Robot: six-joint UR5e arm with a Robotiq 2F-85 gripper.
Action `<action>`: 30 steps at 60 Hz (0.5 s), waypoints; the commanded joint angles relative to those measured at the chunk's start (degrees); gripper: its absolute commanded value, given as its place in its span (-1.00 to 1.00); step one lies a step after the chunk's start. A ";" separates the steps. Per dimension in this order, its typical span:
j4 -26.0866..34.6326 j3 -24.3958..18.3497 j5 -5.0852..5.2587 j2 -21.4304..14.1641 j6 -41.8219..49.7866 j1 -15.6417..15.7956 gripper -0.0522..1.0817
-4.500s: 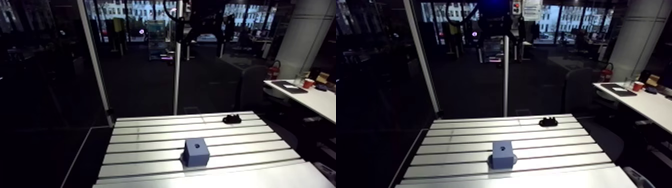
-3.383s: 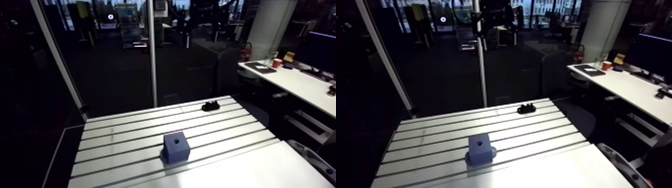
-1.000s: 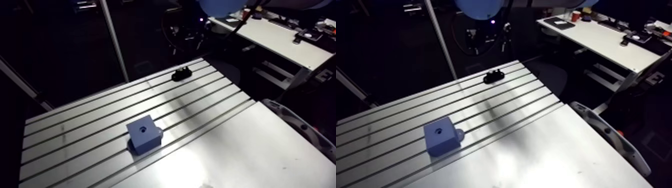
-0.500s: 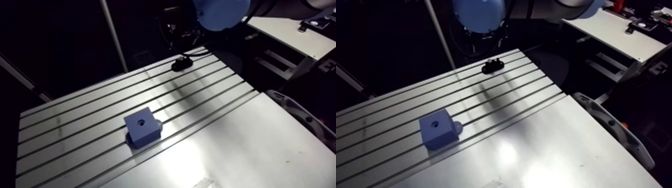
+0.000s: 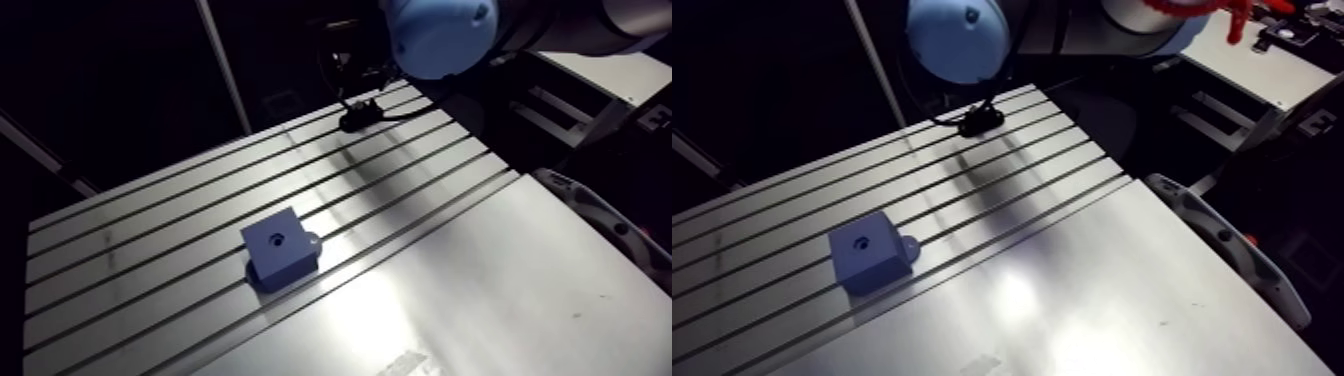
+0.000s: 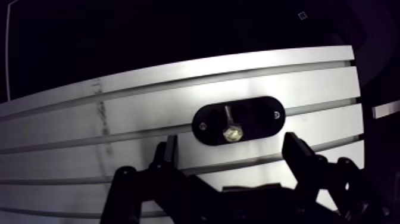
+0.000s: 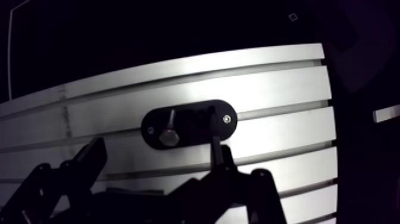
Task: Pick up the M10 bolt and insert it into the hex recess until seated.
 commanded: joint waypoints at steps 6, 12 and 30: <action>-2.06 1.43 2.50 0.16 0.79 -0.36 -0.69; -2.98 1.95 2.74 0.34 0.82 -0.45 -0.63; -4.85 3.11 2.95 0.35 0.82 -0.62 -0.56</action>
